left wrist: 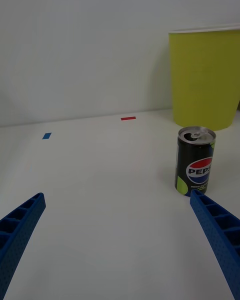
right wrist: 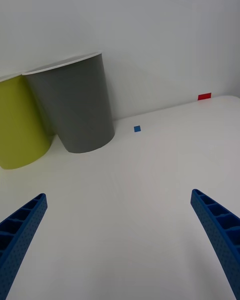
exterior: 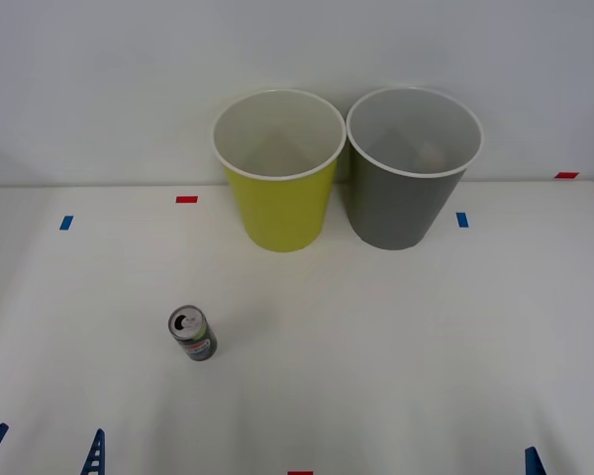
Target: Put cans in the gray bin and PET bottles in the light green bin.
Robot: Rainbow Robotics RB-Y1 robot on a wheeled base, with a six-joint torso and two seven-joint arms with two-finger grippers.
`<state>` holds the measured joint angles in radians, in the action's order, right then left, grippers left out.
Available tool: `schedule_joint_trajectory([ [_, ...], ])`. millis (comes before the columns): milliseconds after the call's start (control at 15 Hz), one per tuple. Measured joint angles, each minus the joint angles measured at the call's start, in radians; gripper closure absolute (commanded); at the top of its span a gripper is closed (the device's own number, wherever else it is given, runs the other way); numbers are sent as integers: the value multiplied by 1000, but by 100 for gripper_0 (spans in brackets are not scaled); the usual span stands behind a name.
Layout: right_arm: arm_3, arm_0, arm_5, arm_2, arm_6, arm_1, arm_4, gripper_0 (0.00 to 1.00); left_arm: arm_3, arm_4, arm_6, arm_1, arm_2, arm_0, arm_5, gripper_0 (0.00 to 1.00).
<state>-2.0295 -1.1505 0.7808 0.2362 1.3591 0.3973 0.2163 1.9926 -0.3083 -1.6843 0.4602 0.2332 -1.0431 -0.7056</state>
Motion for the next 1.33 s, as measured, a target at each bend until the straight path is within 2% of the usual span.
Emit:
schedule_joint_trajectory([
  [1333,0,0,0,0,0,0,0,0,0,0,0,0,0,0,0,0],
])
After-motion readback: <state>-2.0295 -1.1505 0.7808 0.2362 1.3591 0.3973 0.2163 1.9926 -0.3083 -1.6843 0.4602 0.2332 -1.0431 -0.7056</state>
